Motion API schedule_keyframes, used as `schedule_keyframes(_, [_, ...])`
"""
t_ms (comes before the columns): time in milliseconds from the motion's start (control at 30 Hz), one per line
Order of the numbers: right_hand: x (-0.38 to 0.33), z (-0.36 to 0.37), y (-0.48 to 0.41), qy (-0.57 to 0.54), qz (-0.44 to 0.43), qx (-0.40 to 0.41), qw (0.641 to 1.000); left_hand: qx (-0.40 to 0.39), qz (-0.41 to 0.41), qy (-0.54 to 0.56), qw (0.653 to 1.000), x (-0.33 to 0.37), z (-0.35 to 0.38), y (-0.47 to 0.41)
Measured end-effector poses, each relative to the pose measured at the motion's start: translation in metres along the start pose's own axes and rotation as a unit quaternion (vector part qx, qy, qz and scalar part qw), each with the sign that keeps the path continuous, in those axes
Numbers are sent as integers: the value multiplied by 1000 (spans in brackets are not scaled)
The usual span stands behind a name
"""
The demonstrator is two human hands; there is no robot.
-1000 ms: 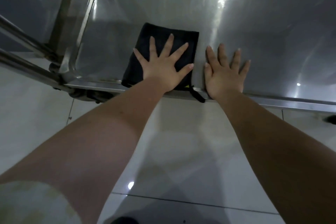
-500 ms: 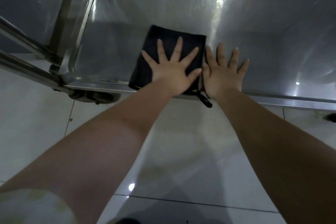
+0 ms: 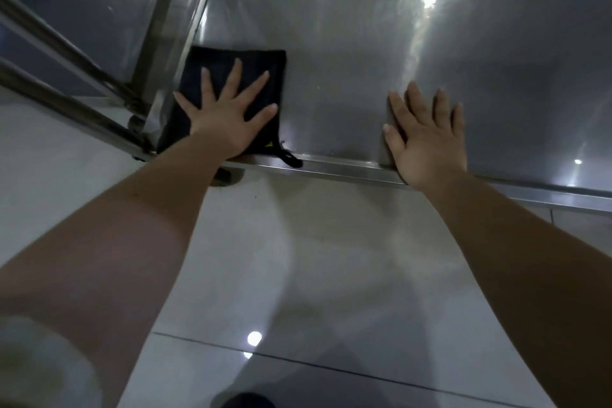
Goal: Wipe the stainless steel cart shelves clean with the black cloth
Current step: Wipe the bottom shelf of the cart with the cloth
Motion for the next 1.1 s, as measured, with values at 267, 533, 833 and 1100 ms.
schedule_keyframes(267, [2, 3, 1, 31, 34, -11, 999, 28, 71, -12, 997, 77, -13, 8])
schedule_keyframes(533, [9, 0, 2, 24, 55, -17, 998, 41, 95, -16, 995, 97, -22, 7])
schedule_keyframes(833, [9, 1, 2, 12, 57, -1, 998, -28, 18, 1, 999, -22, 3, 8])
schedule_keyframes(1100, [9, 3, 2, 17, 49, 3, 999, 7, 10, -25, 1000, -18, 17, 68])
Point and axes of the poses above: each hand's wrist, its own y-axis away from the middle knuckle, its own z-axis out of the palm, x = y × z, the point moved 7 cm from there along -y, towards the middle knuckle, and after that the axes turned 13 degrees about -y, right-handed, at the moved point
